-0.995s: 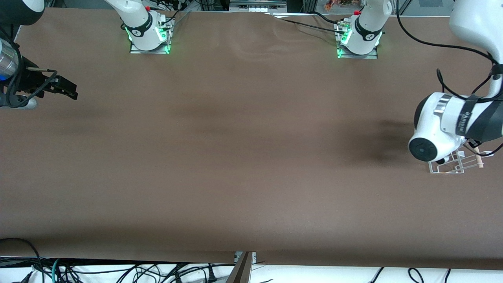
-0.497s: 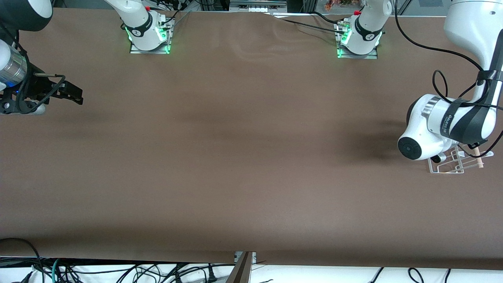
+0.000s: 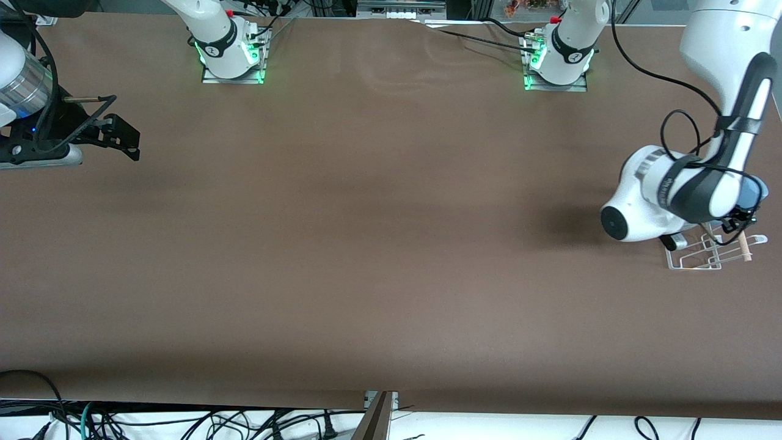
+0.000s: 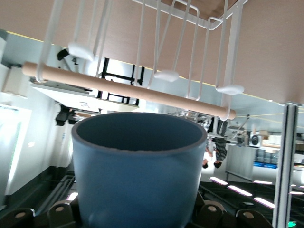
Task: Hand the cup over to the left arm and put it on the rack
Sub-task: 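Lower the cup upside down onto the rack dowels with the left gripper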
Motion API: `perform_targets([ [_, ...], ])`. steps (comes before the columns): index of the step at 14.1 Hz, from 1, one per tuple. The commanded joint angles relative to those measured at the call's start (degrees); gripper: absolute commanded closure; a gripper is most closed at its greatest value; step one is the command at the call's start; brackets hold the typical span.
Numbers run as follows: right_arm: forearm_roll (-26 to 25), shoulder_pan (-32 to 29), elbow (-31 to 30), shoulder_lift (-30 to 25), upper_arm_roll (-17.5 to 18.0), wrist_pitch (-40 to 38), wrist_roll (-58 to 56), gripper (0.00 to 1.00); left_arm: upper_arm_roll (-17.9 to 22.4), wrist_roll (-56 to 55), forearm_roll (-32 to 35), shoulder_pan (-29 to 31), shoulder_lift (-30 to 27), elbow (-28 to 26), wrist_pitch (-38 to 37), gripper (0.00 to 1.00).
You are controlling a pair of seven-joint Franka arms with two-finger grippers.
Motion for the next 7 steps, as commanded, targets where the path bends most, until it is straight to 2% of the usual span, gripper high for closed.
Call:
perform_targets([
  [1,0.68,-0.08,1.52,0.78,-0.3,-2.18,-0.37,0.01,0.06,-1.18,2.04,2.11,-2.15,-3.75,2.33,0.9],
  [4,5.24,-0.52,1.52,0.51,-1.35,-5.0,1.13,0.01,0.06,-1.1,2.12,5.1,-2.15,-4.11,5.58,0.9],
  [7,6.04,-0.52,1.26,0.6,-1.62,-5.35,1.48,0.01,0.06,-1.18,3.53,6.6,-2.5,-6.04,7.52,0.89],
])
